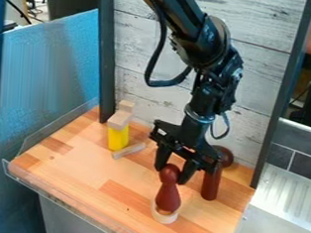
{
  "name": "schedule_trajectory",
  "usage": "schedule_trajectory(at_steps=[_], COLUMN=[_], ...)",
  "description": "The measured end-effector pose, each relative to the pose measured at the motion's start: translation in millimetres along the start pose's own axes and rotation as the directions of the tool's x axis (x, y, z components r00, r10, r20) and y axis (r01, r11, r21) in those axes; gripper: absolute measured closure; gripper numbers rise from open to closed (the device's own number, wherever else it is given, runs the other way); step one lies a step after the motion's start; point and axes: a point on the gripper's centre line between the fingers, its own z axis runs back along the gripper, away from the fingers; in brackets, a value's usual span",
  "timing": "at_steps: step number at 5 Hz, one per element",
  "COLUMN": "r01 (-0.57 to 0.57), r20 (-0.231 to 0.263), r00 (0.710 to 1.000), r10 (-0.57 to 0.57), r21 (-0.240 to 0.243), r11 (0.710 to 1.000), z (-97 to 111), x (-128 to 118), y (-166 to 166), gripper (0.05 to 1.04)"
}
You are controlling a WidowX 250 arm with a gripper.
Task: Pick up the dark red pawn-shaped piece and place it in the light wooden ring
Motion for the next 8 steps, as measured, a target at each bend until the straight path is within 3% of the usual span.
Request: schedule_trajectory(at_steps=[1,2,3,7,8], r01=[-0.012,-0.009,-0.009,-0.013,-0.014], r20=[0.005,-0.03,-0.033,-0.032,-0.046], r00=[1.0,1.0,0.999,0.999,0.999], r10=[0.012,0.01,0.01,0.013,0.015], r21=[0.002,0.013,0.016,0.014,0.011], r11=[1.0,1.0,1.0,1.0,1.0], z=[2.6,-10.0,-15.9,-16.6,-16.7], x=[3.1,0.6,3.2,3.8,2.0], y=[2.9,2.6,1.2,0.7,0.2], gripper=[0.529,0.529,0.529,0.529,0.485])
